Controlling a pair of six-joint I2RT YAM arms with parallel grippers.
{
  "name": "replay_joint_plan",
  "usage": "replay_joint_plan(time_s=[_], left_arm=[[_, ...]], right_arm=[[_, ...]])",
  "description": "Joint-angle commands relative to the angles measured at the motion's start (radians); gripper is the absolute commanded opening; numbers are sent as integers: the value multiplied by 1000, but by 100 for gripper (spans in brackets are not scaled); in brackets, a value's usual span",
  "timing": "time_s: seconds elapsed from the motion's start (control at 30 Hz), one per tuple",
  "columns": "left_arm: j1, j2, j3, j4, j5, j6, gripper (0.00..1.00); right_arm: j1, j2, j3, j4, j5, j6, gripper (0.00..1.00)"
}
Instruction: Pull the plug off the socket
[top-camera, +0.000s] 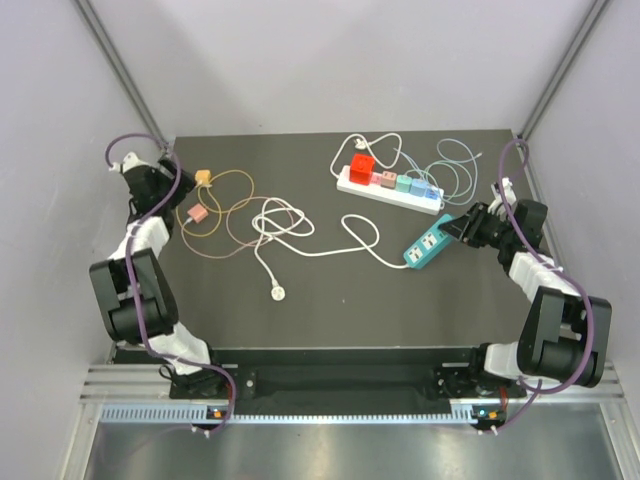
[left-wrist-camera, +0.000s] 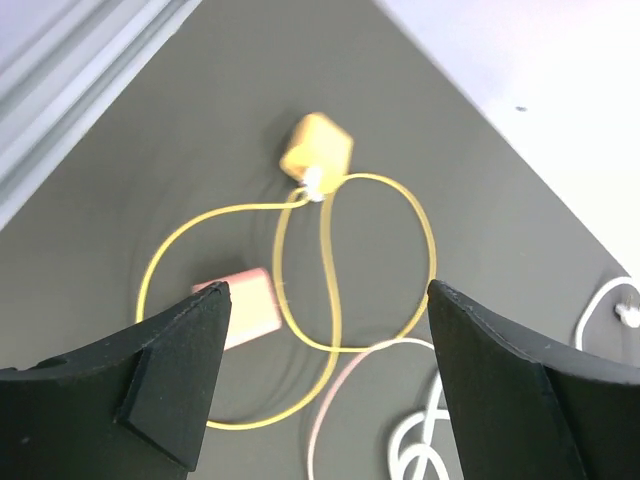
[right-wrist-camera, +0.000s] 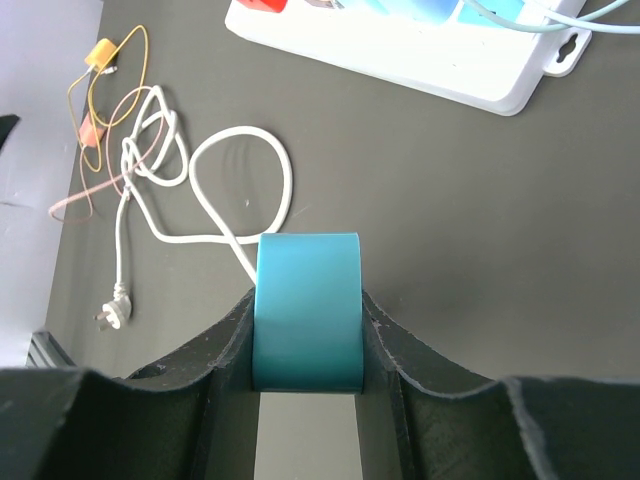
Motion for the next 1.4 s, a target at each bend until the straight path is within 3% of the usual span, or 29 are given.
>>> replay_joint_plan(time_s=[0.0, 0.23, 0.4, 0.67, 1.0, 1.1, 1.17, 1.23, 1.27, 1.37], left_arm=[[-78, -99, -1, -56, -40, 116, 84], [-230, -157, -7, -197, 54, 224, 84], [-405, -121, 88, -411, 113, 392, 84], [-606, -1, 213, -683, -105, 605, 84], [-784, 178, 293, -806, -330, 665, 79], [-803, 211, 315, -837, -375, 670, 68], [-807, 232, 332, -852, -399, 664, 41], [-809, 241, 347, -866, -415, 658, 21], [-809, 240, 349, -866, -419, 652, 1], [-809, 214, 345, -846, -430, 641, 0]], right_arm=[[-13, -10, 31, 70, -7, -19, 0], [-15, -17, 29, 74, -10, -13, 0], [-15, -22, 29, 74, -14, -12, 0], [-16, -33, 26, 79, -16, -4, 0], [-21, -33, 23, 80, -13, -4, 0], [-21, -30, 25, 80, -14, -4, 0], [-22, -25, 25, 80, -14, -3, 0], [-21, -25, 25, 80, -14, -3, 0], [-22, -25, 23, 80, -14, -3, 0], [-22, -26, 23, 80, -14, -3, 0]])
